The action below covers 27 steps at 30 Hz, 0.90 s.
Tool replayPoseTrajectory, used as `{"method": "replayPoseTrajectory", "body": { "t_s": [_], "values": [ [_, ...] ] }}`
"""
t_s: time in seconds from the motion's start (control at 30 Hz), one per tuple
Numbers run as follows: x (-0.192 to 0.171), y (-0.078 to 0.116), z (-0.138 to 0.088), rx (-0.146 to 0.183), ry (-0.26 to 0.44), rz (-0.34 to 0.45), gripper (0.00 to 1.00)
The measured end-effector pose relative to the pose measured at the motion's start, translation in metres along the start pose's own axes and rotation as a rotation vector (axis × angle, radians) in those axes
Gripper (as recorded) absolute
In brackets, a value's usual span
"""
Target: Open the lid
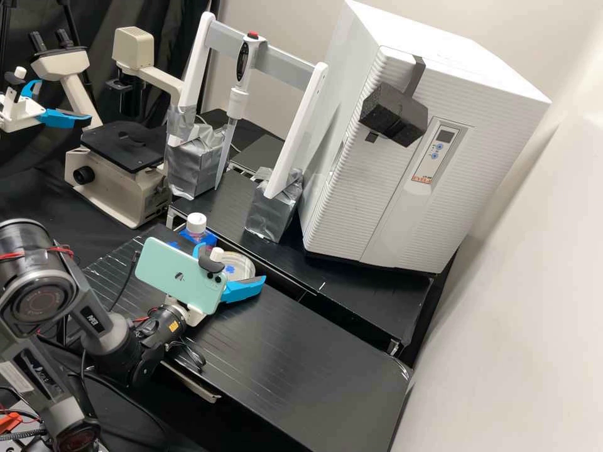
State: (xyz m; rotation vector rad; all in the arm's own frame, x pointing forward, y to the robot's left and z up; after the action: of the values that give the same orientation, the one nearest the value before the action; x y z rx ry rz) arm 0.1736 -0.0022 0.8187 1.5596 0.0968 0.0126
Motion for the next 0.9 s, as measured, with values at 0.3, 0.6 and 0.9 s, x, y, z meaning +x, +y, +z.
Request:
{"method": "replayPoseTrajectory", "body": {
  "t_s": [0.3, 0.6, 0.9],
  "values": [
    [-0.0001, 0.0002, 0.0002, 0.0, -0.001, 0.001, 0.0],
    [-0.0001, 0.0002, 0.0002, 0.0, -0.001, 0.001, 0.0],
    [-0.0015, 0.0004, 0.0, -0.014, 0.01, -0.015, 0.0]
  ]
}}
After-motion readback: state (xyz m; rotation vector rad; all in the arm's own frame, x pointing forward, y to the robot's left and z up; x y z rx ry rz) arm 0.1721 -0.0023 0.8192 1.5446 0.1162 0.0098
